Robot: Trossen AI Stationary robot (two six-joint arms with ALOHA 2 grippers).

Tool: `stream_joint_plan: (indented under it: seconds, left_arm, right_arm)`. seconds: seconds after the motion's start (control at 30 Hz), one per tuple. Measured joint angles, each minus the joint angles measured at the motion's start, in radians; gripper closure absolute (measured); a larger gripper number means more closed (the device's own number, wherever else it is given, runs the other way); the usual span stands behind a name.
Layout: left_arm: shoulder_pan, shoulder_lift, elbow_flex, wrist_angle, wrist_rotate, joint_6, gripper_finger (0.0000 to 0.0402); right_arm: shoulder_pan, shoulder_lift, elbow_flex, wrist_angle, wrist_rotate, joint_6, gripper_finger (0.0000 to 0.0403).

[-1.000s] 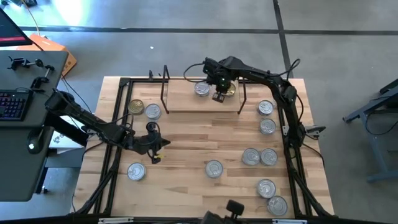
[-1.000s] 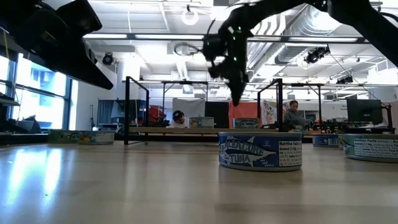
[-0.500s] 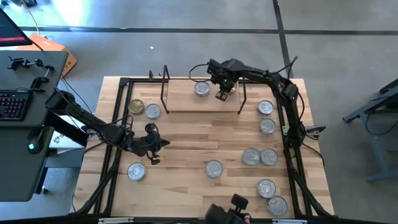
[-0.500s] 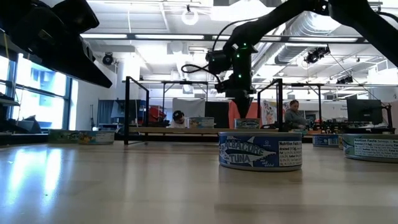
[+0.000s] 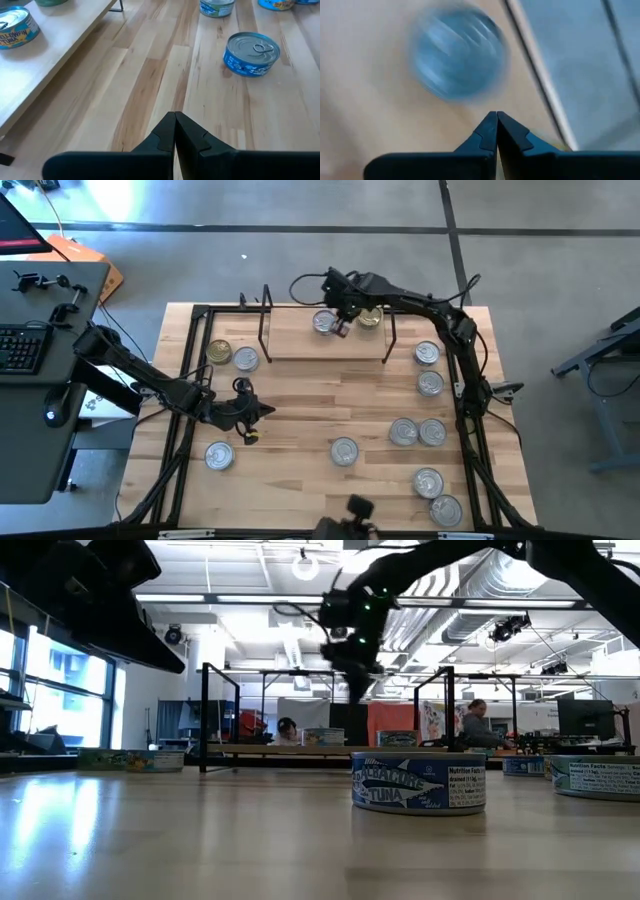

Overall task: Stack canned seafood by type on shelf
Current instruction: Adjust the tuna cans on the shelf

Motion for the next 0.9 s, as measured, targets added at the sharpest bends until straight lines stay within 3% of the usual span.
stream_joint_plan:
  seconds: [0.1,0.27,0.9]
  left_arm:
    - [0.0,0.0,0.0,0.001,-0.025,0.011,0.0401]
    - [0.0,0.0,0.0,0.0,-0.047,0.017,0.0401]
    - [0.0,0.0,0.0,0.0,-0.048,0.015,0.0401]
  right_arm:
    - [0.02,0.034,-0.005,0.095,-0.089,-0.029,0.0403]
    - [0.025,0.109,-0.009,0.214,-0.103,-0.014,0.0403]
    - [-0.014,0.132,0.05,0.226,-0.071,-0.014,0.0403]
